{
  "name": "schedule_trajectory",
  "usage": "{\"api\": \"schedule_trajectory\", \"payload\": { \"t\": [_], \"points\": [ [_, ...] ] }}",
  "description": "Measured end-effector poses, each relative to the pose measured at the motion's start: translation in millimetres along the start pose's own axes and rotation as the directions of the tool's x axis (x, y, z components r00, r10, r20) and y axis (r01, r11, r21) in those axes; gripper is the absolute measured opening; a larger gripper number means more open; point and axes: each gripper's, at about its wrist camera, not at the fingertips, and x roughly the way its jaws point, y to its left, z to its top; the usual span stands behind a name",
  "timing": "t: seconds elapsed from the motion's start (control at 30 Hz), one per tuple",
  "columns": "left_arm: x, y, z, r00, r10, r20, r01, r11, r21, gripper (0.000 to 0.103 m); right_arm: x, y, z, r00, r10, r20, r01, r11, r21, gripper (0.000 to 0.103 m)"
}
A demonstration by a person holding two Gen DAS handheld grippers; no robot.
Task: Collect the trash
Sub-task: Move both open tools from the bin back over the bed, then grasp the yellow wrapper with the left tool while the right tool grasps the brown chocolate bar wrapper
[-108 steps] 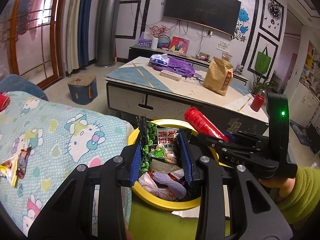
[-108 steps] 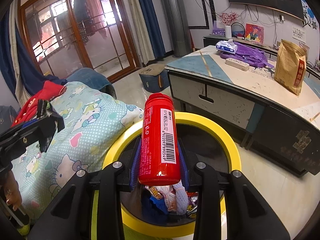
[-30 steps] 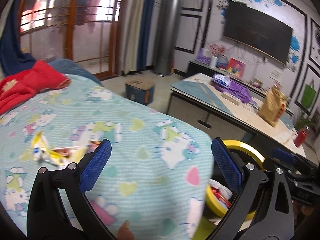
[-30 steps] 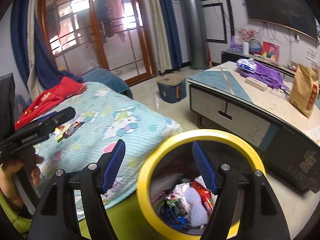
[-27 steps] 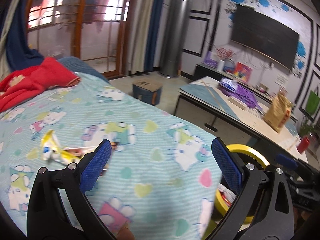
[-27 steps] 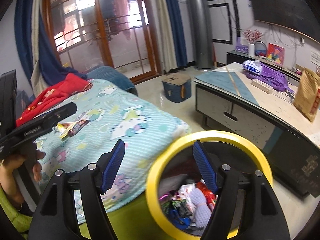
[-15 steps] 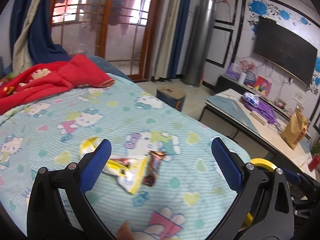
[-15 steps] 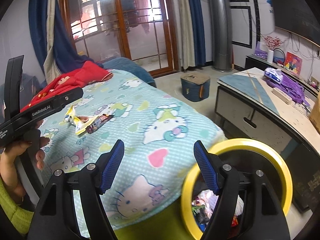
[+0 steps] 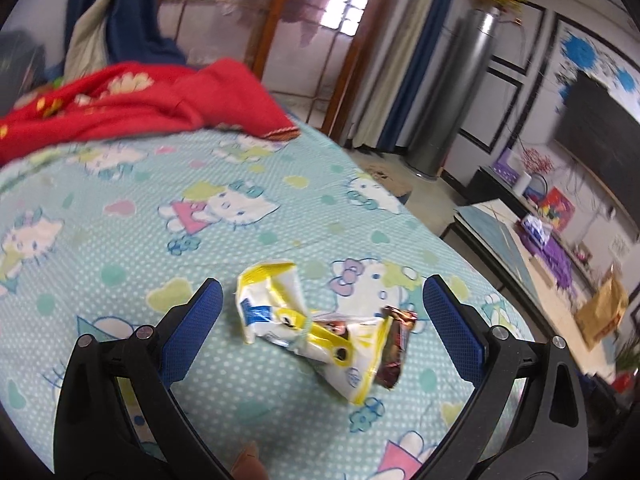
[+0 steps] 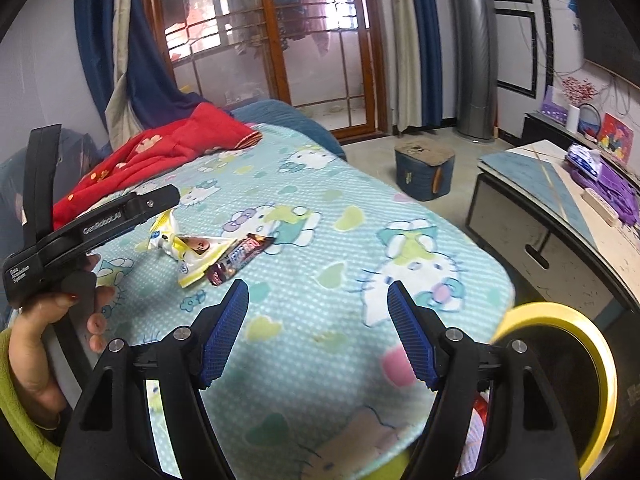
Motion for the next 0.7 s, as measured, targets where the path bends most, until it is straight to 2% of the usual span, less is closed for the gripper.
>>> {"api": "schedule_trajectory", "payload": {
  "t": [0.2, 0.27, 0.33, 0.4, 0.43, 0.47, 0.6, 0.7],
  "points": [
    [24, 26, -3, 0.996, -0.041, -0.079, 0.029, 0.99, -0.138, 0.091, 26, 12, 8, 0.998, 0.039, -0.04, -0.039, 0.999, -0.002, 0.069],
    [32, 32, -5, 0.993, -0.058, -0.099, 0.04, 0.985, -0.17, 0.078, 35, 15, 10, 0.997, 0.056, -0.055, -0.056, 0.998, 0.009, 0.068],
    [38, 37, -8, 0.991, -0.07, -0.115, 0.047, 0.98, -0.192, 0.07, 42, 18, 11, 0.995, 0.077, -0.07, -0.075, 0.997, 0.024, 0.066],
    [38, 40, -9, 0.989, -0.085, -0.119, 0.06, 0.977, -0.205, 0.055, 48, 22, 13, 0.992, 0.092, -0.081, -0.09, 0.995, 0.031, 0.064],
    [38, 41, -10, 0.989, -0.091, -0.12, 0.064, 0.976, -0.209, 0.04, 52, 24, 14, 0.991, 0.101, -0.087, -0.098, 0.995, 0.033, 0.063],
    [39, 43, -11, 0.988, -0.095, -0.125, 0.066, 0.974, -0.216, 0.035, 55, 27, 15, 0.99, 0.108, -0.093, -0.105, 0.994, 0.035, 0.06],
    [35, 47, -11, 0.987, -0.121, -0.108, 0.093, 0.966, -0.239, 0.032, 69, 36, 17, 0.982, 0.145, -0.119, -0.141, 0.989, 0.048, 0.055],
    [22, 51, -8, 0.993, -0.108, -0.055, 0.092, 0.966, -0.244, 0.03, 81, 43, 19, 0.976, 0.168, -0.14, -0.16, 0.985, 0.063, 0.051]
  ]
}}
